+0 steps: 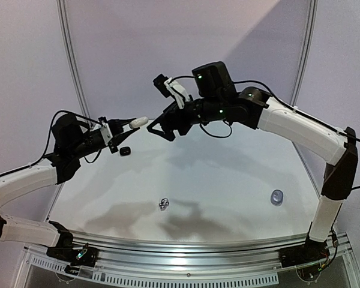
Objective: Insert the wireless bluetooth earbuds into the charging case
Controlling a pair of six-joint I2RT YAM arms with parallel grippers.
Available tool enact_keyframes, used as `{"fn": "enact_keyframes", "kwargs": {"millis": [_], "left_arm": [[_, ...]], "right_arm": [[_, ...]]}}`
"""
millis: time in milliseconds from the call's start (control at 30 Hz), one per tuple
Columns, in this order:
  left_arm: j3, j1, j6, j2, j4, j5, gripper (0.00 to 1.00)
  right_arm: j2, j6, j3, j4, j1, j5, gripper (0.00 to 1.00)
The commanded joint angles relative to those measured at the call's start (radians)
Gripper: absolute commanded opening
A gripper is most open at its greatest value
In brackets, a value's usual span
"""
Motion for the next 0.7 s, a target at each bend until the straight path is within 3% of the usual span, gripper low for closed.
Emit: {"fn": "enact_keyframes", "kwargs": {"millis": [0,33,100,200,500,667], "left_arm": [[0.038,0.037,-0.736,0.009,0.020,0.321,0.00],[0.031,0.043,-0.904,0.021,0.088,0.369,0.00],[0.022,0.047,-1.099,0.047,0.215,0.427,0.00],[0.021,0.047,-1.273,0.075,0.337,0.463,0.00],[0.046,0.045,-1.322,0.085,0.382,0.475,0.00],[0.047,0.042,-1.313,0.080,0.390,0.488,0.00]], "right_arm": [[-0.079,0.033,-0.052,0.107,-0.038,-0.135,0.94],[-0.090,0.040,-0.068,0.131,-0.041,-0.164,0.94],[-0.093,0.055,-0.069,0.153,-0.041,-0.212,0.92],[-0.088,0.067,-0.071,0.177,-0.041,-0.256,0.85],[-0.058,0.131,-0.076,0.279,-0.039,-0.403,0.67],[0.001,0.130,-0.009,0.228,-0.033,-0.411,0.59]]}}
